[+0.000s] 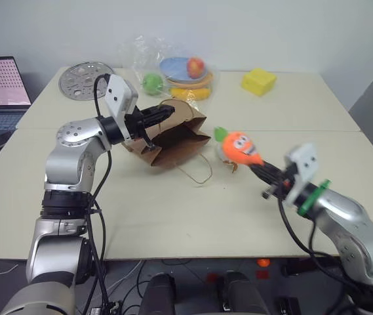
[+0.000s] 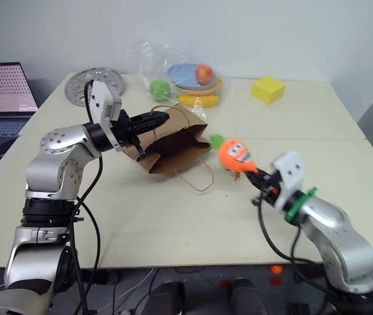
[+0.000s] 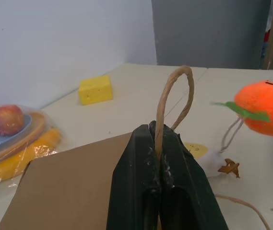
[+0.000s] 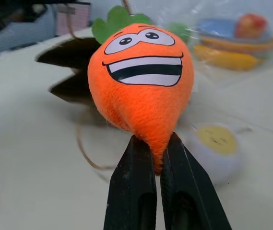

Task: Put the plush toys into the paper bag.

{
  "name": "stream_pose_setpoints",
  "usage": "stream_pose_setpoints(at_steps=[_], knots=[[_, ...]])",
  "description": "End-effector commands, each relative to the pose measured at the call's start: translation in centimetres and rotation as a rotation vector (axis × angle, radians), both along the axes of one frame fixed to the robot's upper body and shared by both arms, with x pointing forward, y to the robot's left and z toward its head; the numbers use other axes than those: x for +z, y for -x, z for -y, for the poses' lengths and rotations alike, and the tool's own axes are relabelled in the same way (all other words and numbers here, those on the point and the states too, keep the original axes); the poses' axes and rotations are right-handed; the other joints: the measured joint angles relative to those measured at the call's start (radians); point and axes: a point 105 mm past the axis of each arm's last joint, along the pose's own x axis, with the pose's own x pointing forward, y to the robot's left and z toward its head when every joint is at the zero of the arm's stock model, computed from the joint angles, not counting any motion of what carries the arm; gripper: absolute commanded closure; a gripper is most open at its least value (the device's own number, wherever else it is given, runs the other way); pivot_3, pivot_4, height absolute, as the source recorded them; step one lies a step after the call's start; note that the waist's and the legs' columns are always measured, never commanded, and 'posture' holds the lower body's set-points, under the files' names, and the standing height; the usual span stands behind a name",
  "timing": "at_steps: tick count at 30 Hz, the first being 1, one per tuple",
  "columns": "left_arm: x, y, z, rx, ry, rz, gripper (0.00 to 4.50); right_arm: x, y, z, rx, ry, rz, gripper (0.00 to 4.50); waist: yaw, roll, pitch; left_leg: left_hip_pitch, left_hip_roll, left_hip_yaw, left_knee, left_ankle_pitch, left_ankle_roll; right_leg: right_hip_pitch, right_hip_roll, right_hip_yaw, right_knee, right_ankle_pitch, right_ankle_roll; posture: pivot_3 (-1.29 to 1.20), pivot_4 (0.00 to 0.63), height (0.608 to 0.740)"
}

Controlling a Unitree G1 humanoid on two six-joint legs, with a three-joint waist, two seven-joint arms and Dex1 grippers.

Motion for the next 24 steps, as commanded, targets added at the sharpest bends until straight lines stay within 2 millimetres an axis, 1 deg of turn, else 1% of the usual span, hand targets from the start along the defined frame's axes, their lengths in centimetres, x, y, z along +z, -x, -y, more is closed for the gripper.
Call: stream_pose_setpoints(at_steps=[1,3,5,9,13,17,21,24], knots=[[1.5,0.1,0.4,-0.014,0.002,0.056,4.5,-0.3,-0.8,-1.9,0.031,0.019,-0.038,4.48,0.004,0.0,0.0,0.0,0.0,0.0,0.0,0.0,0.0,0.0,0.0,0.0,-0.001,0.0,0.0,0.0,0.15,0.74],[1.6,0.1,0.8,-0.022,0.006,0.062,4.5,-1.3,-2.4,-3.2,0.012,0.07,-0.066,4.48,0.003,0.0,0.0,-0.002,-0.001,0.001,0.0,0.0,0.0,0.0,0.0,0.001,-0.002,0.0,0.0,0.0,0.15,0.74],[1.6,0.1,1.2,-0.028,0.009,0.066,4.5,-1.2,-4.2,-5.1,0.005,0.069,-0.075,4.48,0.0,0.0,0.0,-0.002,-0.001,0.001,0.0,0.0,0.0,-0.001,0.0,0.002,-0.002,0.0,0.0,0.0,0.15,0.74],[1.7,0.4,1.5,-0.04,0.013,0.07,4.5,-0.8,-6.4,-7.7,-0.002,0.034,-0.097,4.48,-0.002,0.0,0.0,-0.002,0.0,0.001,0.0,0.0,0.0,-0.002,0.001,0.002,0.0,0.0,0.0,0.0,0.15,0.74],[1.6,0.5,1.5,-0.045,0.009,0.066,4.5,-0.8,-7.5,-9.2,0.004,0.021,-0.108,4.48,-0.001,0.0,0.0,-0.002,0.0,0.0,-0.001,0.0,0.0,-0.002,0.001,0.001,0.0,0.0,0.0,0.0,0.15,0.74],[1.4,0.9,1.6,-0.061,0.004,0.057,4.5,-1.4,-9.1,-12.0,0.038,0.056,-0.108,4.48,-0.005,0.0,0.0,-0.002,0.0,0.001,-0.001,0.0,0.0,-0.003,0.001,0.002,0.001,0.0,0.0,0.0,0.15,0.74],[1.4,1.2,2.0,-0.082,0.002,0.057,4.5,-1.9,-10.4,-13.6,0.037,0.049,-0.108,4.48,-0.005,0.0,0.0,-0.002,0.001,0.0,-0.001,0.0,0.0,-0.004,0.002,0.001,0.001,0.0,0.0,0.0,0.15,0.74],[1.4,1.4,2.1,-0.098,-0.004,0.052,4.5,-2.1,-11.0,-14.0,0.025,0.049,-0.091,4.48,-0.005,0.0,0.0,-0.002,0.001,0.001,-0.002,0.0,0.0,-0.004,0.002,0.001,0.001,0.0,0.0,0.0,0.15,0.74]])
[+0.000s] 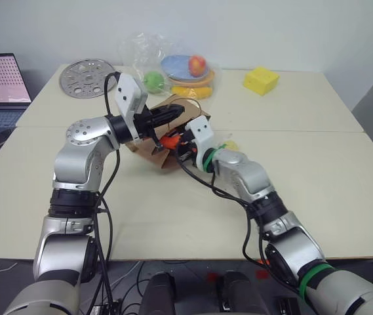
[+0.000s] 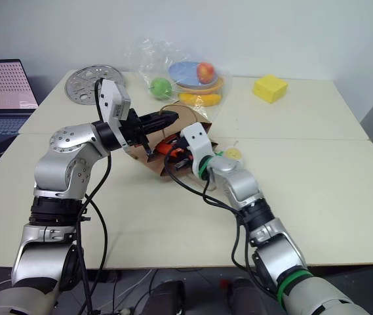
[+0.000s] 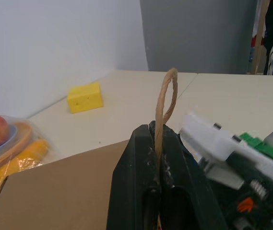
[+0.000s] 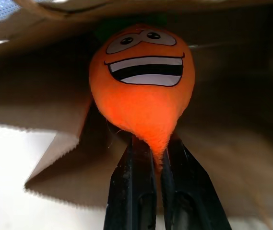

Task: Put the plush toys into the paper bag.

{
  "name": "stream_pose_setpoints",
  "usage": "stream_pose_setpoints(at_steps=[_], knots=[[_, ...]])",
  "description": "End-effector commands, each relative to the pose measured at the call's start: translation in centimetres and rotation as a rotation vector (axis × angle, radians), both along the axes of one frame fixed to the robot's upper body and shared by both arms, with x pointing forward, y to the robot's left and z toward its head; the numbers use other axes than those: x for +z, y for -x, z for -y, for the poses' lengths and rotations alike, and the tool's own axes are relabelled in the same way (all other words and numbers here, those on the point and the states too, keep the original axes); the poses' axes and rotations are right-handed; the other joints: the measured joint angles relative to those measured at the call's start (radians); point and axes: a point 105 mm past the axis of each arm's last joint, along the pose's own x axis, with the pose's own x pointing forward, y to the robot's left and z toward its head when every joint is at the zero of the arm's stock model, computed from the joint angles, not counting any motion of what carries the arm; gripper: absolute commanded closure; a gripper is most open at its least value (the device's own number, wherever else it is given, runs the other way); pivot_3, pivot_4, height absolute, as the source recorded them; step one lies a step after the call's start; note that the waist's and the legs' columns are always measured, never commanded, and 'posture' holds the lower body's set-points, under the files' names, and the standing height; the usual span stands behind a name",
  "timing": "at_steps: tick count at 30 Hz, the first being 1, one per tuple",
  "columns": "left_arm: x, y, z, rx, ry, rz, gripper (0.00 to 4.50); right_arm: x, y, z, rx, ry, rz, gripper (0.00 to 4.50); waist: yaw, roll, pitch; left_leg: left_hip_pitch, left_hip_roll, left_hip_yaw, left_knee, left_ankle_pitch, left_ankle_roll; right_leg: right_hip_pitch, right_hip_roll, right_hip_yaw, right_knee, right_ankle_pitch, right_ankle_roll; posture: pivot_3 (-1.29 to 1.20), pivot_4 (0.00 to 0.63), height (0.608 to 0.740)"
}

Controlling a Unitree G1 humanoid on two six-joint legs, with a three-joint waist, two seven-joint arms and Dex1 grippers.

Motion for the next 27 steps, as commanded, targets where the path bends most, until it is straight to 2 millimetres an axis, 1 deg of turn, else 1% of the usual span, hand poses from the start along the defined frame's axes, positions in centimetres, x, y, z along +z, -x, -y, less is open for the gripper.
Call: stream_pose_setpoints(at_steps=[1,3,8,11,12,13,14,16,17,20,21,22,24,25,27], knots=[[1.3,0.9,0.6,-0.045,-0.006,0.05,4.5,1.6,-0.7,-0.4,-0.002,-0.028,0.083,4.23,0.002,0.0,0.0,0.0,0.0,0.0,0.0,0.0,0.0,0.0,0.0,0.0,0.0,0.0,0.0,0.0,0.15,0.74],[1.3,0.8,0.4,-0.036,-0.009,0.049,4.5,1.9,-0.7,-0.4,0.003,-0.05,0.099,3.74,0.002,0.0,0.0,-0.001,0.0,0.0,0.0,0.0,0.0,0.0,0.0,0.0,0.0,0.0,0.0,0.0,0.15,0.74],[1.1,0.8,0.3,-0.031,-0.01,0.046,4.5,2.1,-0.1,0.2,0.032,-0.045,0.141,1.99,0.001,0.0,0.0,0.0,0.0,0.0,0.0,0.0,0.0,0.0,0.0,0.0,0.0,0.0,0.0,0.0,0.15,0.74],[1.1,0.7,0.4,-0.034,-0.012,0.046,4.5,2.6,0.7,0.6,0.054,-0.068,0.155,1.02,0.001,0.0,0.0,0.0,0.0,-0.001,0.0,0.0,0.0,0.0,0.0,0.0,0.0,0.0,0.0,0.0,0.15,0.74],[1.1,0.7,0.4,-0.034,-0.012,0.045,4.5,2.9,1.0,0.8,0.059,-0.075,0.163,0.57,0.001,0.0,0.0,-0.001,0.0,-0.001,0.0,0.0,0.0,0.0,0.0,0.0,0.0,0.0,0.0,0.0,0.15,0.74],[1.1,0.6,0.4,-0.033,-0.013,0.044,4.5,3.5,1.5,1.4,0.054,-0.107,0.175,0.23,0.001,0.0,0.0,0.0,0.0,-0.001,0.0,0.0,0.0,0.0,0.0,0.0,0.0,0.0,0.0,0.0,0.15,0.74],[1.0,0.6,0.3,-0.033,-0.014,0.043,4.5,3.9,1.8,1.8,0.048,-0.129,0.183,0.03,0.001,0.0,0.0,-0.001,0.0,-0.001,0.0,0.0,0.0,0.0,0.0,0.0,0.0,0.0,0.0,0.0,0.15,0.74],[1.0,0.6,0.2,-0.029,-0.017,0.042,4.5,4.4,2.7,3.2,0.021,-0.147,0.221,0.03,0.002,0.0,0.0,-0.001,0.0,-0.001,-0.001,0.0,0.0,0.0,0.0,0.0,0.0,0.0,0.0,0.0,0.15,0.74],[1.0,0.7,0.2,-0.029,-0.016,0.041,4.5,4.4,3.2,4.1,0.001,-0.143,0.235,0.03,0.002,0.0,0.0,-0.001,0.0,-0.001,-0.001,0.0,0.0,0.0,0.0,-0.001,0.0,0.0,0.0,0.0,0.15,0.74],[0.8,0.7,0.1,-0.027,-0.015,0.036,4.5,3.1,4.8,8.0,-0.094,-0.081,0.252,0.03,0.007,0.0,0.0,-0.001,0.0,-0.002,-0.001,0.0,-0.001,0.001,0.0,-0.001,0.0,0.0,0.0,0.0,0.15,0.74],[0.7,0.8,0.1,-0.026,-0.015,0.036,4.5,2.8,5.1,8.7,-0.117,-0.06,0.253,0.03,0.007,0.0,0.0,-0.001,-0.001,-0.002,0.0,0.0,-0.001,0.001,-0.001,0.0,-0.001,0.0,0.0,0.0,0.15,0.74],[0.7,0.8,0.1,-0.026,-0.016,0.035,4.5,2.5,5.2,9.6,-0.159,-0.05,0.245,0.03,0.006,0.0,0.0,-0.001,-0.001,-0.002,0.0,0.0,-0.001,0.001,-0.001,0.0,-0.001,0.0,0.0,0.0,0.15,0.74],[0.7,0.8,0.0,-0.026,-0.015,0.035,4.5,2.0,5.3,10.8,-0.224,-0.044,0.226,0.03,0.003,0.0,0.0,-0.001,-0.001,0.0,0.0,0.0,-0.001,0.001,-0.001,0.001,-0.001,0.0,0.0,0.0,0.15,0.74],[0.7,0.8,0.0,-0.027,-0.014,0.034,4.5,1.0,4.9,12.2,-0.302,-0.016,0.204,0.03,-0.001,0.0,0.0,0.0,-0.001,0.0,0.001,0.0,-0.001,0.001,-0.001,0.001,0.0,0.0,0.0,0.0,0.15,0.74],[0.8,0.7,0.0,-0.027,-0.016,0.034,4.5,-0.5,4.4,13.8,-0.396,0.045,0.184,0.03,-0.004,0.0,0.0,0.002,0.0,0.001,0.001,0.0,0.0,0.001,0.0,0.002,0.0,0.0,0.0,0.0,0.15,0.74]])
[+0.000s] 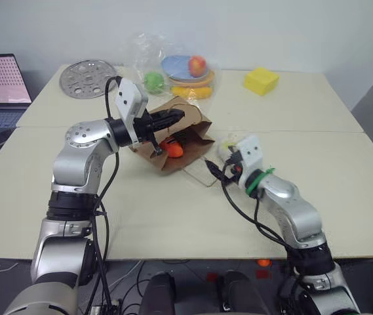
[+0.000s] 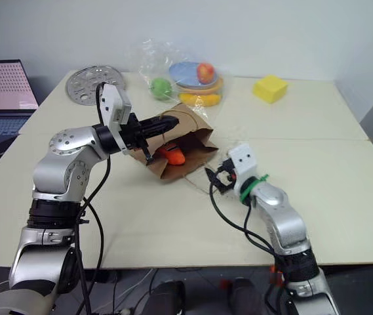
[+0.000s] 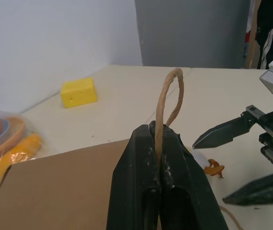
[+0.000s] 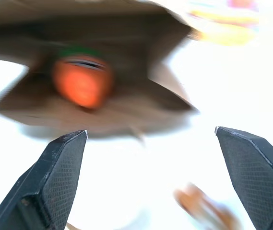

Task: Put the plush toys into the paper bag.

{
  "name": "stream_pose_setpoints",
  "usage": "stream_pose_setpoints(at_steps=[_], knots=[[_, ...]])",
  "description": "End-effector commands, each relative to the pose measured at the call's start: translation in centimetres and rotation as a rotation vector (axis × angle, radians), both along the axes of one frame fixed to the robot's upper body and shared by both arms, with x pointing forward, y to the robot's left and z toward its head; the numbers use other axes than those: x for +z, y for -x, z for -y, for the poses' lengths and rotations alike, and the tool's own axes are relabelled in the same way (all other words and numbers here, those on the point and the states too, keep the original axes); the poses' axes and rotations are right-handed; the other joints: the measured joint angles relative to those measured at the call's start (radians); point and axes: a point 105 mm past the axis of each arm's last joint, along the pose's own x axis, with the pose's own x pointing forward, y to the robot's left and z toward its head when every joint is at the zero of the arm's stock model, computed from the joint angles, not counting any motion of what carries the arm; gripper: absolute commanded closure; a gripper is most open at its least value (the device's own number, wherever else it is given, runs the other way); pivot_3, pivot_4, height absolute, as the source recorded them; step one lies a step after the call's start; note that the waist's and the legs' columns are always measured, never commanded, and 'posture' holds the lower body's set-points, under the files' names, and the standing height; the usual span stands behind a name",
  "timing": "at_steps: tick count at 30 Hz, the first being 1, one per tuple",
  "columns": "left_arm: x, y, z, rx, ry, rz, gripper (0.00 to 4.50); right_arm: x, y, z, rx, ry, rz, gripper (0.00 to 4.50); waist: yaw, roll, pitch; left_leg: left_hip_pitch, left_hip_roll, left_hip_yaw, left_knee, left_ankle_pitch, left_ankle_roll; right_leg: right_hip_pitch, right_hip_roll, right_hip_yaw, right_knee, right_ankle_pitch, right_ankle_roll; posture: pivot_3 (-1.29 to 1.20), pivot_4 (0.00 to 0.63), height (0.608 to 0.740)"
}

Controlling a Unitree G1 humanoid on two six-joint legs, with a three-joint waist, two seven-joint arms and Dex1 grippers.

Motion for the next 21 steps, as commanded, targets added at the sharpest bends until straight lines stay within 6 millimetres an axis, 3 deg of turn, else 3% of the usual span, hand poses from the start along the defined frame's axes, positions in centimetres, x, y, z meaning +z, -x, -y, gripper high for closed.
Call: stream_pose_setpoints(at_steps=[1,6,12,15,21], knots=[[1.3,0.4,0.2,-0.019,0.002,0.047,4.5,-0.6,-0.8,2.4,-0.156,0.063,0.023,0.03,-0.001,0.0,0.0,0.0,0.0,0.0,0.0,0.0,0.0,0.0,0.0,0.0,0.0,0.0,0.0,0.0,0.15,0.74],[1.6,0.3,0.4,-0.025,-0.002,0.051,4.5,-2.3,-1.9,1.8,-0.183,0.017,-0.038,0.03,0.001,0.0,0.0,0.0,0.0,0.001,0.0,0.0,0.0,0.0,0.001,0.001,0.0,0.0,0.0,0.0,0.15,0.74],[1.5,0.4,0.1,-0.02,-0.01,0.05,4.5,-2.3,-3.0,1.3,-0.192,0.007,-0.021,0.03,0.003,0.0,0.0,-0.001,0.0,0.0,-0.001,0.0,0.0,-0.001,0.001,0.001,-0.001,0.0,0.0,0.0,0.15,0.74],[1.6,0.5,-0.1,-0.014,-0.013,0.05,4.5,-2.5,-3.3,1.7,-0.211,-0.013,-0.018,0.6,0.004,0.0,0.0,-0.001,0.0,0.0,-0.001,0.0,0.0,-0.001,0.001,0.0,-0.001,0.0,0.0,0.0,0.15,0.74],[1.7,0.5,-0.3,-0.005,-0.018,0.049,4.5,-2.8,-3.3,2.1,-0.218,-0.008,-0.015,2.83,0.004,0.0,0.0,-0.001,0.0,0.0,0.0,0.0,0.0,-0.001,0.001,0.001,-0.001,0.0,0.0,0.0,0.15,0.74]])
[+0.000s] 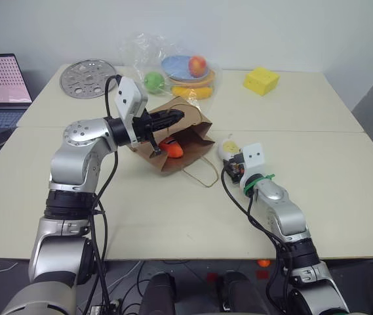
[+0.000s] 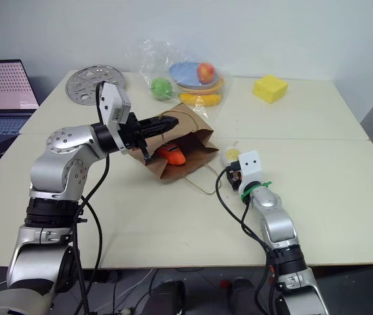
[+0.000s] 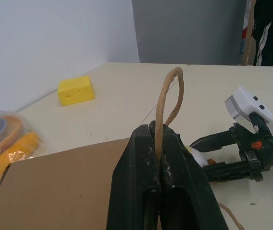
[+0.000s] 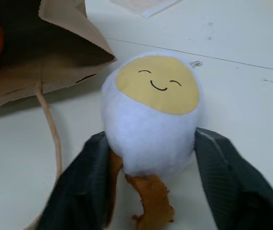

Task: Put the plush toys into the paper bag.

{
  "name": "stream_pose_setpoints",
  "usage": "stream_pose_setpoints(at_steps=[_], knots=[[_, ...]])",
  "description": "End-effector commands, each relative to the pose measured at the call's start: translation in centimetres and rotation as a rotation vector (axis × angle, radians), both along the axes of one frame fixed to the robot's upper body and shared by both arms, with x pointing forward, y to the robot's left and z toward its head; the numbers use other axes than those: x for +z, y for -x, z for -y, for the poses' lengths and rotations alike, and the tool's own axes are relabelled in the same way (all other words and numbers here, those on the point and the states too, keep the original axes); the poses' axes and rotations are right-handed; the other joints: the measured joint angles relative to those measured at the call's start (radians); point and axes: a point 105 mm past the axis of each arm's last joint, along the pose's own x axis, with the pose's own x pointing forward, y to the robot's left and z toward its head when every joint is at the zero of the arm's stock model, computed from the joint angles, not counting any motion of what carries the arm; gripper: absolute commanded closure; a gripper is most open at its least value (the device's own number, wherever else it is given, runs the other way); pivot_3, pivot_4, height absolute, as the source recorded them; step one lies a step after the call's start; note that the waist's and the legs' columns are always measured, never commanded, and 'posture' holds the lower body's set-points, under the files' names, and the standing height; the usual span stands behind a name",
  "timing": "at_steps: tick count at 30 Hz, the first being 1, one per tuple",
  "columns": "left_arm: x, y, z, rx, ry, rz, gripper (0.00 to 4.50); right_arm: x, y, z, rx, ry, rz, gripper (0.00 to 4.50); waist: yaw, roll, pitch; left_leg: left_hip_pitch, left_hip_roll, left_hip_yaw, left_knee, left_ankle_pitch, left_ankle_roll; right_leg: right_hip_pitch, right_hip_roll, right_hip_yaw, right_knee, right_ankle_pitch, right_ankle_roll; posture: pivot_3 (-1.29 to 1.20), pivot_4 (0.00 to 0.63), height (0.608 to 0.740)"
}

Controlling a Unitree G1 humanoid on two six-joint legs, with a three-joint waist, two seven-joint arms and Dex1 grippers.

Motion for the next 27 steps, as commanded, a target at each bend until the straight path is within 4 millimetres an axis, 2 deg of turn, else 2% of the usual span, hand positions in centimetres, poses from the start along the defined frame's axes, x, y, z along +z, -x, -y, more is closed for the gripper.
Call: stream_pose_setpoints(at_steps=[1,4,5,8,14,18,20,27], knots=[[1.6,0.5,-0.1,0.001,0.001,0.06,4.5,1.1,-0.2,0.5,-0.013,-0.005,0.055,3.23,0.0,0.0,0.0,0.0,0.0,0.0,0.0,0.0,0.0,0.0,0.0,0.0,0.0,0.0,0.0,0.0,0.15,0.74],[1.6,0.4,-0.1,0.004,0.001,0.061,4.5,1.3,0.0,0.6,-0.006,-0.009,0.064,4.31,0.0,0.0,0.0,0.0,0.0,0.0,0.0,0.0,0.0,0.0,0.0,0.0,0.0,0.0,0.0,0.0,0.15,0.74],[1.6,0.4,-0.1,0.005,0.001,0.061,4.5,1.6,0.1,0.5,0.008,-0.009,0.075,4.46,0.0,0.0,0.0,0.0,0.0,0.0,0.0,0.0,0.0,0.0,0.0,0.0,0.0,0.0,0.0,0.0,0.15,0.74],[1.7,0.4,-0.2,0.006,0.001,0.061,4.5,2.9,1.0,-0.7,0.1,-0.047,0.11,4.46,0.0,0.0,0.0,0.0,0.0,0.0,0.0,0.0,0.0,0.0,0.0,0.0,0.0,0.0,0.0,0.0,0.15,0.74],[1.8,0.3,-0.1,0.001,0.002,0.067,4.5,4.9,4.6,-4.2,0.363,-0.079,0.112,4.46,0.0,0.0,0.0,0.0,0.0,-0.001,0.0,0.0,0.0,0.0,0.0,-0.001,0.0,0.0,0.0,0.0,0.15,0.74],[1.8,0.3,0.0,-0.005,-0.001,0.07,4.5,5.2,5.2,-5.6,0.412,-0.1,0.092,4.46,0.0,0.0,0.0,0.0,0.0,-0.001,0.0,0.0,0.0,0.0,0.0,-0.001,0.0,0.0,0.0,0.0,0.15,0.74],[1.8,0.4,0.1,-0.011,-0.002,0.071,4.5,5.5,4.8,-6.4,0.417,-0.117,0.095,4.46,0.0,0.0,0.0,0.0,0.0,0.0,0.001,0.0,0.0,0.0,0.0,0.0,0.0,0.0,0.0,0.0,0.15,0.74],[2.0,0.7,0.2,-0.026,-0.005,0.076,4.5,7.3,1.5,-8.8,0.385,-0.146,0.153,4.46,0.0,0.0,0.0,0.0,0.0,-0.001,0.0,0.0,0.0,0.0,0.0,-0.001,0.0,0.0,0.0,0.0,0.15,0.74]])
